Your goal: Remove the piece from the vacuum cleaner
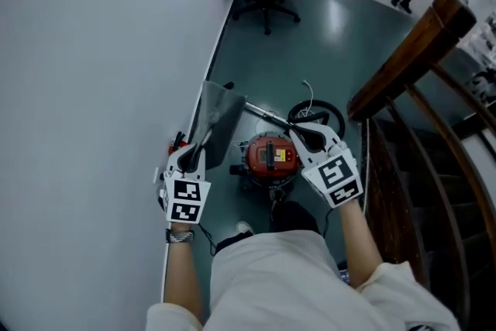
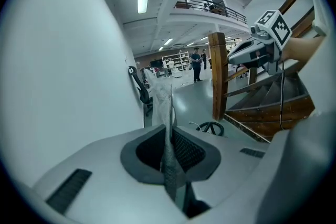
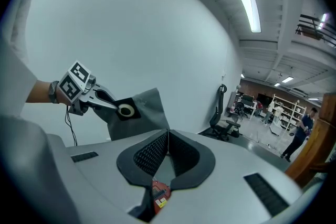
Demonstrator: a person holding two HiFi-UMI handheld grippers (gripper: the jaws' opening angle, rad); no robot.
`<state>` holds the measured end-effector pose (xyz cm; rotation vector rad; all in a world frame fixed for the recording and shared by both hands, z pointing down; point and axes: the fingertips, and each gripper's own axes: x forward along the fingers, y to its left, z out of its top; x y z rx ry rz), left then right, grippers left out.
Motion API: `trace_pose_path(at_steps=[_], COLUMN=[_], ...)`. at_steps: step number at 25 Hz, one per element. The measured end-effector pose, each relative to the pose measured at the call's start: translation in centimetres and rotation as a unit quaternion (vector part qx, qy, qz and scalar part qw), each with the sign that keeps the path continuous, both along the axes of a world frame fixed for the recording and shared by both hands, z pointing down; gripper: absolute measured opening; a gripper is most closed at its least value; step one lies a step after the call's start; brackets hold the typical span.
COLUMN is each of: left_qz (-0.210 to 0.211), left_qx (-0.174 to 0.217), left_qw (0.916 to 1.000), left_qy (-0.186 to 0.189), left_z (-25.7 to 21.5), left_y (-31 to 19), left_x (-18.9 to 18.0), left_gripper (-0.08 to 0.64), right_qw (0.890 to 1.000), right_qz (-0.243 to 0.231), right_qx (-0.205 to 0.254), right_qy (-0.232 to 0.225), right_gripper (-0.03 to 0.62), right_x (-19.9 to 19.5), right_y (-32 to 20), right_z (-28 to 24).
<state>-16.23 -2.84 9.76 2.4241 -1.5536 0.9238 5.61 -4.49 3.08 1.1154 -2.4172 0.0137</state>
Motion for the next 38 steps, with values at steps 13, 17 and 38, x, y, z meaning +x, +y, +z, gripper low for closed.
trace_pose_path(at_steps=[13,17,38], left_qz=[0.033,0.041,0.082], left_qx=[0.075,0.104,0.182], left_qw=[0.9963,0.9932,0.9798], left_qy=[0.026,0.031,0.015], left_z=[-11.8,-15.0,-23.2], left_y=[-0.9,-0.8,2.7], left_x=[2.3,2.9,3.2], left_gripper=[0.031,0.031,0.031], right_qw=[0.996,0.994,0.985], right_qz=[-0.051,-0.064,-0.066], right_qx=[0.072,0.094,0.157], right_qy=[0.006,0.003,-0.005], right_gripper=[0.032,0.032,0.028], right_x=[-1.2,-1.7,-3.3], right_y=[-0.6,0.1,2.9], right_z=[-10.0,-12.1,-19.3])
